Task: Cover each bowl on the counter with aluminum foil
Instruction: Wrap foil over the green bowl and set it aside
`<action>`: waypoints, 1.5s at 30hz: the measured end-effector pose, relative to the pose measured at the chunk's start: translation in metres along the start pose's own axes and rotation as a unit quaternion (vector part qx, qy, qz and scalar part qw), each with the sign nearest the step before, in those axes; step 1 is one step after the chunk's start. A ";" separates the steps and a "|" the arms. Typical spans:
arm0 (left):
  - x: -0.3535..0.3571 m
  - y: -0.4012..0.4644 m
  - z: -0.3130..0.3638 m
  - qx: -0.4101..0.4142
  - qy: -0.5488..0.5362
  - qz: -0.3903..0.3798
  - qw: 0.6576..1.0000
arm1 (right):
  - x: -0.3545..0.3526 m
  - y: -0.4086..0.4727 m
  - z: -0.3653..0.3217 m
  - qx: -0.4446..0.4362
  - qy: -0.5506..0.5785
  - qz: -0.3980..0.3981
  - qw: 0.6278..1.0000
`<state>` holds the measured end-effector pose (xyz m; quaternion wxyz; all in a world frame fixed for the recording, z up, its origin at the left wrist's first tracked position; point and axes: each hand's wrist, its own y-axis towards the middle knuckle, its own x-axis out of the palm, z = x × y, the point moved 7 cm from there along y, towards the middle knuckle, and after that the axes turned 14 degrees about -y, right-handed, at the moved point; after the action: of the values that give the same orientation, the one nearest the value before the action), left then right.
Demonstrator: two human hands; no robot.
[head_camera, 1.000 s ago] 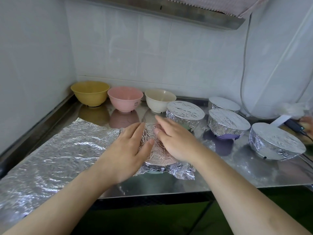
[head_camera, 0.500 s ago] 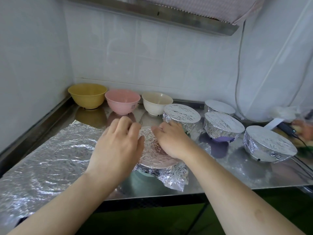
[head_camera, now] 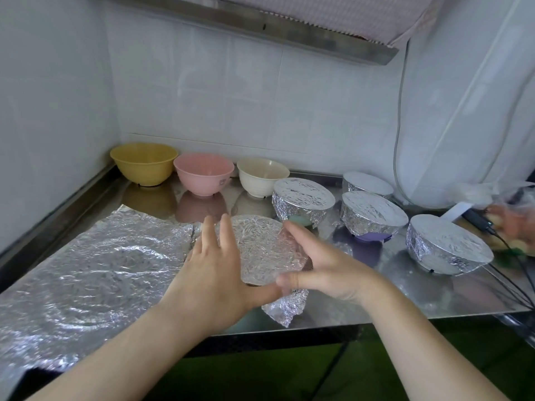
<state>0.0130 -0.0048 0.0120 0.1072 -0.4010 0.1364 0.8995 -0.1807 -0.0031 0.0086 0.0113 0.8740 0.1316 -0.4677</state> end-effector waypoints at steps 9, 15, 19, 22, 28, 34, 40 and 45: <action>0.003 0.011 -0.009 0.052 -0.028 0.018 0.998 | 0.004 -0.003 0.006 0.022 -0.087 0.084 0.992; -0.001 0.019 -0.018 0.053 -0.025 -0.043 0.997 | 0.009 0.001 0.008 -0.003 -0.029 0.044 0.999; -0.006 0.012 -0.010 0.031 -0.041 -0.043 0.998 | -0.002 0.003 0.016 0.037 0.076 0.097 0.992; -0.002 0.005 0.003 0.059 -0.064 0.009 0.996 | 0.006 -0.005 0.009 0.036 0.033 0.093 0.994; -0.001 0.012 -0.005 0.109 -0.076 0.029 0.991 | 0.014 -0.005 0.002 0.032 -0.032 0.097 0.994; -0.020 0.022 -0.022 0.009 -0.118 -0.079 0.990 | -0.005 -0.013 -0.005 0.031 -0.082 0.083 0.993; -0.009 0.013 -0.006 -0.005 -0.148 -0.021 0.989 | -0.008 -0.013 -0.006 0.024 -0.114 0.124 0.985; -0.010 0.015 -0.011 0.010 -0.142 -0.001 0.990 | -0.002 -0.012 -0.008 0.017 -0.157 0.171 0.973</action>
<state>0.0230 -0.0234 0.0151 0.1306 -0.2686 0.1287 0.9456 -0.1782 0.0096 0.0158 0.0965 0.7993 -0.0315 -0.5922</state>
